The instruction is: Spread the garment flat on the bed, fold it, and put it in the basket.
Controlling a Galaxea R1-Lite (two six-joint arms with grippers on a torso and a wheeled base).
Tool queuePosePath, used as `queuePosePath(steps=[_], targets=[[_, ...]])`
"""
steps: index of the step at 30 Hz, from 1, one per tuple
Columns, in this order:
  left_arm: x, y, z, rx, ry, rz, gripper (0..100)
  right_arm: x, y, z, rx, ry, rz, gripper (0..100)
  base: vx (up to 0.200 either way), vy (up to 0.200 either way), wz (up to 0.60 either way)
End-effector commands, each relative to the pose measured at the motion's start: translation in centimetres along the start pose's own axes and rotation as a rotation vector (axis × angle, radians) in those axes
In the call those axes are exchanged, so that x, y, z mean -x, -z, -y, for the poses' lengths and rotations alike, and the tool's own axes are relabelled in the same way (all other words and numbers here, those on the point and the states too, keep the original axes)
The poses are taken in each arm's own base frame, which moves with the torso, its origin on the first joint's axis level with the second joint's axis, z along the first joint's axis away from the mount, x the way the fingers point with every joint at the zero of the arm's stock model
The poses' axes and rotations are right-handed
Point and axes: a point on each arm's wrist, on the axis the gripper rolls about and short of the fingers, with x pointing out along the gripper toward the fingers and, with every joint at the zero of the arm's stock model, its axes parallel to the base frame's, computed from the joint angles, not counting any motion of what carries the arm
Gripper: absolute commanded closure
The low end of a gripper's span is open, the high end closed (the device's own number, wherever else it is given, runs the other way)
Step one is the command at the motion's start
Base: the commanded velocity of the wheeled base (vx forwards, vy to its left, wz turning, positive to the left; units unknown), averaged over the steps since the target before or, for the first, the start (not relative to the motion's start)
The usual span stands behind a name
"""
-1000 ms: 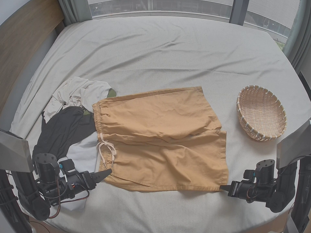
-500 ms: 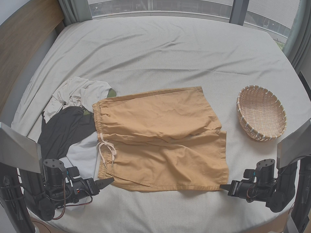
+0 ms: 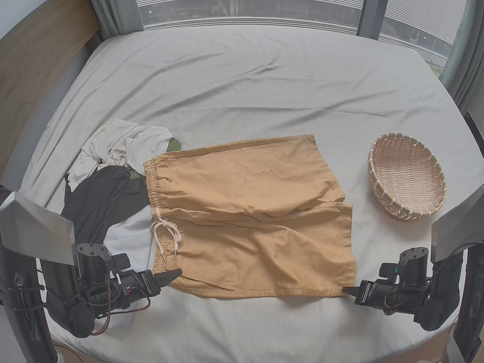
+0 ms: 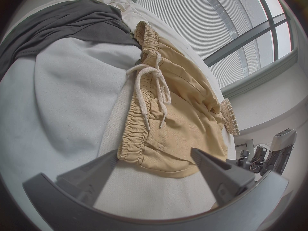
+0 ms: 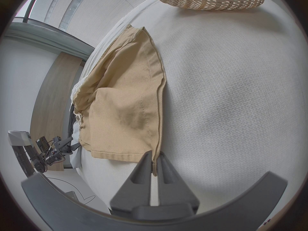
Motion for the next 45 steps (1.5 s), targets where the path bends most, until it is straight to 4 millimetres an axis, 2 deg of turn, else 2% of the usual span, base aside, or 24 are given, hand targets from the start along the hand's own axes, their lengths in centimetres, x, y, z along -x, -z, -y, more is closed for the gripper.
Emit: queuePosePath(steps=[1,7,18,19,39,40,45], targets=[[-0.6,0.1,-0.3,0.003,-0.004,-0.005,100,0.2,-0.1,-0.1,0.001,-0.002,0.004,100,0.000,0.000,0.00],[-1.1,0.2,-0.6,0.005,-0.010,-0.011,100,0.3,0.1,-0.1,-0.001,0.001,-0.001,100,0.000,0.000,0.00],[-0.4,-0.3,-1.3,0.023,-0.025,0.010,100,0.3,0.1,-0.1,0.000,0.001,-0.006,100,0.000,0.000,0.00],[-0.4,-0.3,-1.3,0.023,-0.025,0.010,0,0.3,0.1,-0.1,0.000,0.001,-0.006,100,0.000,0.000,0.00],[-0.3,-1.1,-1.8,0.033,-0.040,0.047,0,0.4,0.2,0.0,-0.003,0.005,-0.008,100,0.000,0.000,0.00],[-0.3,-1.1,-1.8,0.034,-0.039,0.048,100,0.4,0.2,0.0,-0.003,0.005,-0.008,100,0.000,0.000,0.00],[-0.4,-1.0,-1.7,0.034,-0.037,0.041,100,0.4,0.2,0.0,-0.003,0.007,-0.010,100,0.000,0.000,0.00]])
